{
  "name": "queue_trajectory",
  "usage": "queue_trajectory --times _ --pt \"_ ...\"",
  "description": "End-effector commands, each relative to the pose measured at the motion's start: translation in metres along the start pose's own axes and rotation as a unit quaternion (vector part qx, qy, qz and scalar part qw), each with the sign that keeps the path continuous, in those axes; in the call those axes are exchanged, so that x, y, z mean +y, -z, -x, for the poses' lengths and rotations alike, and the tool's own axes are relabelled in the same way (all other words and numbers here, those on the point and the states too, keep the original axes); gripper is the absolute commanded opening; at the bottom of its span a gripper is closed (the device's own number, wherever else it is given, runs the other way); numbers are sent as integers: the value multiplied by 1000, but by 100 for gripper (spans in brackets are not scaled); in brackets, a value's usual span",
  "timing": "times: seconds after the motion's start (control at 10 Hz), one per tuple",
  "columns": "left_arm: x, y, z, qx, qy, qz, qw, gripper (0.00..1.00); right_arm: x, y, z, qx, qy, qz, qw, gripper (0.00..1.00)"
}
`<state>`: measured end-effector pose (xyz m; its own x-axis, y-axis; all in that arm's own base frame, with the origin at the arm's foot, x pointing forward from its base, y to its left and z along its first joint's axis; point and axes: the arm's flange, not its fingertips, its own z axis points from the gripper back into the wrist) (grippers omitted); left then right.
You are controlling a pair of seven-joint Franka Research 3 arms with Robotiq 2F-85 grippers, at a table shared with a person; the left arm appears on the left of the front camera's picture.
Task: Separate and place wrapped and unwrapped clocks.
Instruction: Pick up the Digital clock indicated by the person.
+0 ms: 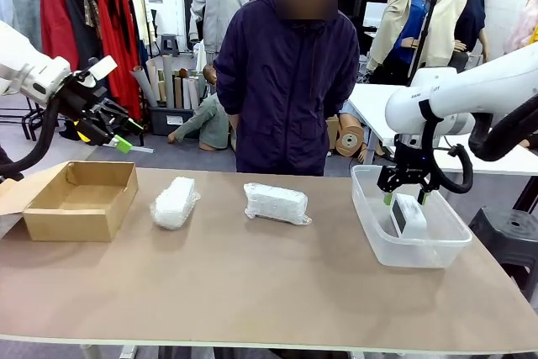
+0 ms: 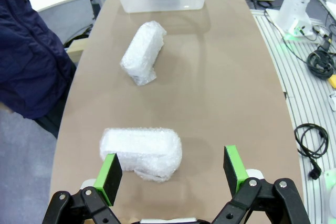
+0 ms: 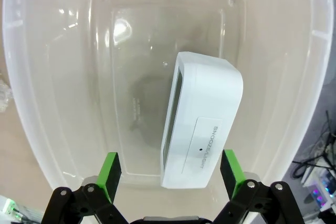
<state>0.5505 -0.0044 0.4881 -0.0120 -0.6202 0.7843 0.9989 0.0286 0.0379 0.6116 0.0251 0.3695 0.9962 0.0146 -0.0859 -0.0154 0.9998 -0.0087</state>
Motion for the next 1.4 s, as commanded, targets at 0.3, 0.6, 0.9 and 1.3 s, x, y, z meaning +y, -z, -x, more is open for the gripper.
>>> queue_trajectory --times 0.3,0.6,0.9,1.3 --pt "0 0 -1 -2 2 0 1000 100 -3 8 -4 6 5 -3 1000 100" --pt "0 0 -1 -2 2 0 1000 100 -4 -27 9 3 -183 5 983 100" --pt "0 0 -1 -2 2 0 1000 100 20 -76 40 7 -358 3 934 100" --pt "0 0 -1 -2 2 0 1000 100 30 -140 66 -50 -594 -81 799 100"
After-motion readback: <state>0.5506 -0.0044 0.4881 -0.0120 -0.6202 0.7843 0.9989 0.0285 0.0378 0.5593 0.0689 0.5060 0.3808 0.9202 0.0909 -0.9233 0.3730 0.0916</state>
